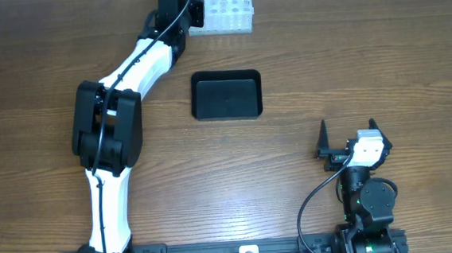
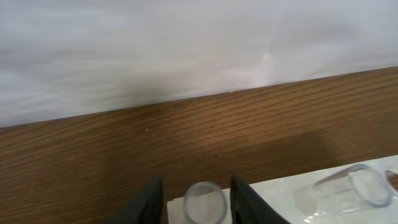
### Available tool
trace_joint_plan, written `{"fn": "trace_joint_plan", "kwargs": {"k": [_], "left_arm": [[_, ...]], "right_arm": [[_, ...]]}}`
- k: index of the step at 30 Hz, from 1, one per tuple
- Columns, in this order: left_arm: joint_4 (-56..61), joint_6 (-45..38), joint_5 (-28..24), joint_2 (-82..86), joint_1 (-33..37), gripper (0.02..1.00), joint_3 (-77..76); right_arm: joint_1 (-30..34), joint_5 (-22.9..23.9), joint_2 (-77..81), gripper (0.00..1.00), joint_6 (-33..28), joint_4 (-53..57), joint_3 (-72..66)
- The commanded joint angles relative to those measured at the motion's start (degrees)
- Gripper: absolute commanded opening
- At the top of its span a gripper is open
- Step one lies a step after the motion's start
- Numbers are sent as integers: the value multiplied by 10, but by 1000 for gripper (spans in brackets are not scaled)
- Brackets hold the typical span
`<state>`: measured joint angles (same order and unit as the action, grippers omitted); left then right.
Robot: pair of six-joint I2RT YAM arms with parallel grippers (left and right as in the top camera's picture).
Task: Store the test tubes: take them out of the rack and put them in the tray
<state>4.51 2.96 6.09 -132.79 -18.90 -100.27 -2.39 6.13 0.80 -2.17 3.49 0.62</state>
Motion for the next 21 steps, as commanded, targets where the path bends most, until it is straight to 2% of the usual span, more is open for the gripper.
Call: {"fn": "trace_joint_plan", "kwargs": {"k": [1,3,9,12,21], "left_arm": [[4,0,4,-10,-5,272,-14],[4,1,4,-10,-5,215,-14],[4,1,4,-10,-6,180,-14],[4,1,4,-10,-6,119,-14],[5,0,4,-4,-8,73,-14]], "right_arm": [[3,-1,-4,991,-2,2,-3],[3,-1,-4,989,-2,2,-3],[3,-1,-4,991,-2,2,-3],[3,-1,-4,991,-2,2,-3],[3,-1,-4,991,-2,2,-3]]}}
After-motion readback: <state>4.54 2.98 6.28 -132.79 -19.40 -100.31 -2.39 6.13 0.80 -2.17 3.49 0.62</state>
